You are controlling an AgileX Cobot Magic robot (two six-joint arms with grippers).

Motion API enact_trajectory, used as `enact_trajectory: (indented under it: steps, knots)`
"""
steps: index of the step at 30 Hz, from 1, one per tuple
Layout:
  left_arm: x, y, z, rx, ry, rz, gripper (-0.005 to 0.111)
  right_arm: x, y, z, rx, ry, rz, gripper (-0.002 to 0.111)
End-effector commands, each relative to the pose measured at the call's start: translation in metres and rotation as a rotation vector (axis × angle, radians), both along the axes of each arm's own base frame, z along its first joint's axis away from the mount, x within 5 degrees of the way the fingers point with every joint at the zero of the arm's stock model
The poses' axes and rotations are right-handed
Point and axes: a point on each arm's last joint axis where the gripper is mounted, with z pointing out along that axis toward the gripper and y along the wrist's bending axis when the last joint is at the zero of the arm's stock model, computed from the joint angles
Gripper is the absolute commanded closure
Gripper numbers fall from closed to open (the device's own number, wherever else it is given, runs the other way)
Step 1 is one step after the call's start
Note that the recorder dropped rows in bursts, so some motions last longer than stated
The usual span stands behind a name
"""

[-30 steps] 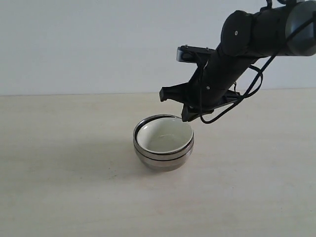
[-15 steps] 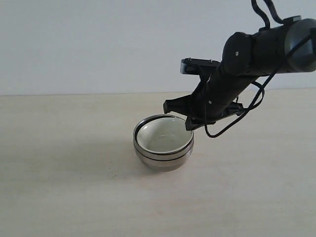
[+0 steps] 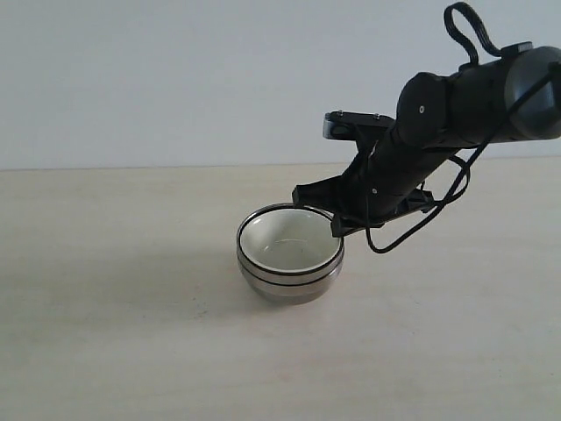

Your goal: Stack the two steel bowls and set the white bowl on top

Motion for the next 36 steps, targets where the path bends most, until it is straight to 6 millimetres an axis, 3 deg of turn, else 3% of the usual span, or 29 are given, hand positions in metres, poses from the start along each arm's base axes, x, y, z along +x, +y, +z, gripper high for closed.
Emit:
enact_trajectory:
  steps: [1,7,12,16,22,28,36]
  knots:
    - [0.000,0.000,-0.001,-0.017,-0.005,0.005,0.103,0.001,-0.004,0.007,0.004,-0.027,-0.008,0.108]
    - [0.000,0.000,-0.001,-0.017,-0.005,0.005,0.103,-0.009,-0.008,0.044,0.035,-0.091,-0.003,0.108]
    - [0.000,0.000,-0.001,-0.017,-0.005,0.005,0.103,-0.024,-0.015,0.061,0.024,-0.097,0.017,0.108]
    - [0.000,0.000,-0.001,-0.017,-0.005,0.005,0.103,-0.045,-0.028,0.050,0.045,-0.155,-0.026,0.108]
    - [0.000,0.000,-0.001,-0.017,-0.005,0.005,0.103,-0.095,-0.053,0.024,0.137,-0.310,-0.143,0.108]
    - [0.000,0.000,-0.001,-0.017,-0.005,0.005,0.103,-0.148,-0.071,0.028,0.217,-0.360,-0.179,0.108]
    - [0.000,0.000,-0.001,-0.017,-0.005,0.005,0.103,-0.195,-0.096,0.037,0.296,-0.419,-0.206,0.108]
